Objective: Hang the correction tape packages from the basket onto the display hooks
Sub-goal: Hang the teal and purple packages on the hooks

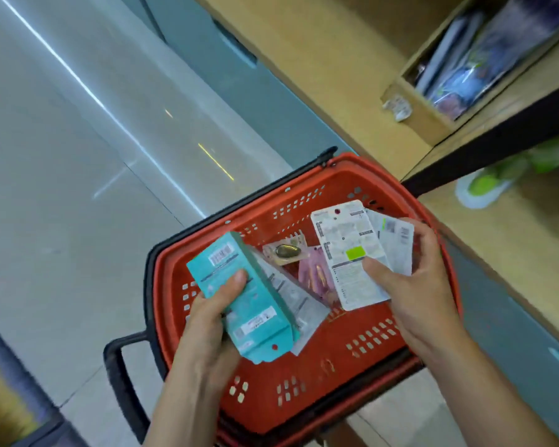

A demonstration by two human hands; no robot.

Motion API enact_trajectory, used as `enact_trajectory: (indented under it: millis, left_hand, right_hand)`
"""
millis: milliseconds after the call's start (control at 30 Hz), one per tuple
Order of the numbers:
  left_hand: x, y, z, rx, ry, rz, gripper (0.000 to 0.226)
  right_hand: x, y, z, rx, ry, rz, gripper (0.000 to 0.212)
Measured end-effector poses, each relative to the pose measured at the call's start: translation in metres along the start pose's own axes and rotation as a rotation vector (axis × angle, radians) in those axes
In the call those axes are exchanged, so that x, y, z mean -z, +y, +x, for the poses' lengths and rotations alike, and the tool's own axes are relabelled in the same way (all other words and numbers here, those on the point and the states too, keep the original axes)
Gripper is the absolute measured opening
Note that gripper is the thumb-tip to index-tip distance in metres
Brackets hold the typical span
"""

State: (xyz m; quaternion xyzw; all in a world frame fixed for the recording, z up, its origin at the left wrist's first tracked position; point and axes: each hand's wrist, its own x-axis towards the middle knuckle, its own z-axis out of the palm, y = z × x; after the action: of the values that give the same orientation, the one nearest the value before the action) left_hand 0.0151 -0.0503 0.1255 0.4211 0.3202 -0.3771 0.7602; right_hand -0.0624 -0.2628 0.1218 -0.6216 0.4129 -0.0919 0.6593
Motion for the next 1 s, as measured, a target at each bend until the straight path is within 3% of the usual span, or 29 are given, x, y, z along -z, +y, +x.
enact_trajectory:
  millis: [133,300,367,467,533,567,633,700,800,833,900,1000]
  left_hand:
    - [-0.043,0.034,-0.067,0.034,-0.129,0.097,0.068]
    - [-0.093,0.058,-0.128,0.046,-0.182,0.197,0.03]
    - [-0.101,0.068,-0.15,0.012,-0.174,0.229,0.036]
    - [-0.112,0.082,-0.189,-0.015,-0.248,0.306,0.042]
    - [-0.118,0.088,-0.215,-0.009,-0.302,0.35,0.043]
    - [-0.12,0.09,-0.228,0.003,-0.324,0.368,0.039]
    - [-0.122,0.091,-0.25,0.027,-0.361,0.387,0.022]
    - [-0.125,0.088,-0.27,0.067,-0.398,0.419,0.012]
    - [-0.134,0.077,-0.294,0.101,-0.436,0.521,0.035]
    - [-0.138,0.072,-0.301,0.099,-0.442,0.551,0.033]
    - [-0.146,0.062,-0.317,0.076,-0.472,0.6,0.038]
    - [-0.164,0.05,-0.345,-0.071,-0.492,0.697,0.077]
  right_hand:
    - [-0.004,-0.063,-0.047,0.062,-0.026,-0.036,0.063]
    - [-0.019,-0.13,-0.109,0.131,-0.066,-0.037,0.063]
    - [-0.019,-0.149,-0.132,0.108,-0.086,0.044,0.05]
    - [-0.007,-0.175,-0.168,0.021,-0.1,0.351,0.042]
    - [-0.001,-0.198,-0.194,0.029,-0.035,0.459,0.023]
    - [0.002,-0.206,-0.207,0.047,-0.002,0.526,0.013]
    - [0.009,-0.217,-0.232,0.051,0.047,0.67,0.014]
    - [0.021,-0.224,-0.254,0.113,0.12,0.631,0.009]
    - [0.047,-0.234,-0.284,0.254,0.259,0.381,0.039]
    - [0.057,-0.239,-0.294,0.27,0.3,0.334,0.047]
    - [0.077,-0.244,-0.315,0.296,0.365,0.311,0.067]
    - [0.112,-0.238,-0.343,0.306,0.419,0.38,0.096]
